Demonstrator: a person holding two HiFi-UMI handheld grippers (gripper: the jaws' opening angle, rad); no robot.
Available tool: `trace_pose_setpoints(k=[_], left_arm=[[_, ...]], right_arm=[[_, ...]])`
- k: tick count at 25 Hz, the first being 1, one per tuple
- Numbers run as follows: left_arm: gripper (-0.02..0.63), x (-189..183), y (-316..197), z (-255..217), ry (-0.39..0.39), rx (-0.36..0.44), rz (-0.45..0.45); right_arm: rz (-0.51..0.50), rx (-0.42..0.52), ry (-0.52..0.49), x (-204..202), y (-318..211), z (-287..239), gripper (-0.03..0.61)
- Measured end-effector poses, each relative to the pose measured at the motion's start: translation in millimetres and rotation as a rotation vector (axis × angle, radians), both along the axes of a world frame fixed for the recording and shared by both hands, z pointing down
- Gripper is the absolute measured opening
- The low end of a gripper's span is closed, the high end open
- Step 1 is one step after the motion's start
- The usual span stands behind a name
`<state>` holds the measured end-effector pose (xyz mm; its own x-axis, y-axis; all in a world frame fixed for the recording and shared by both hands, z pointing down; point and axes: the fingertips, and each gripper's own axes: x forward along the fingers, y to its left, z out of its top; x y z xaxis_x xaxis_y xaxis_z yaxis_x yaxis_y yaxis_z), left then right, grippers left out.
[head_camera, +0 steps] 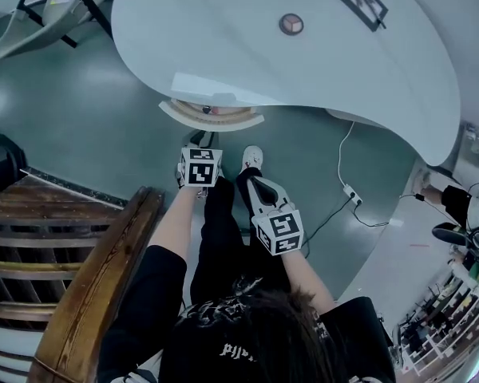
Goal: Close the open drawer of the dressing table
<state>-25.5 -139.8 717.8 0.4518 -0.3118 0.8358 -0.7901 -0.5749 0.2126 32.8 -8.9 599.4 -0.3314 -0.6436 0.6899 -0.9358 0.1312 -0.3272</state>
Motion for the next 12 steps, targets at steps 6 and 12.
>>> trace_pose_setpoints(k=[6, 12], left_arm=[[0.114, 2, -5, -1, 0.016, 0.015, 0.009], [0.114, 8, -17, -5, 0.02, 0.039, 0.026]], right_arm=[[0.044, 0.018, 0.007, 15, -14, -3, 0.026], [0.04, 0.018, 0.008, 13, -16, -1, 0.026]])
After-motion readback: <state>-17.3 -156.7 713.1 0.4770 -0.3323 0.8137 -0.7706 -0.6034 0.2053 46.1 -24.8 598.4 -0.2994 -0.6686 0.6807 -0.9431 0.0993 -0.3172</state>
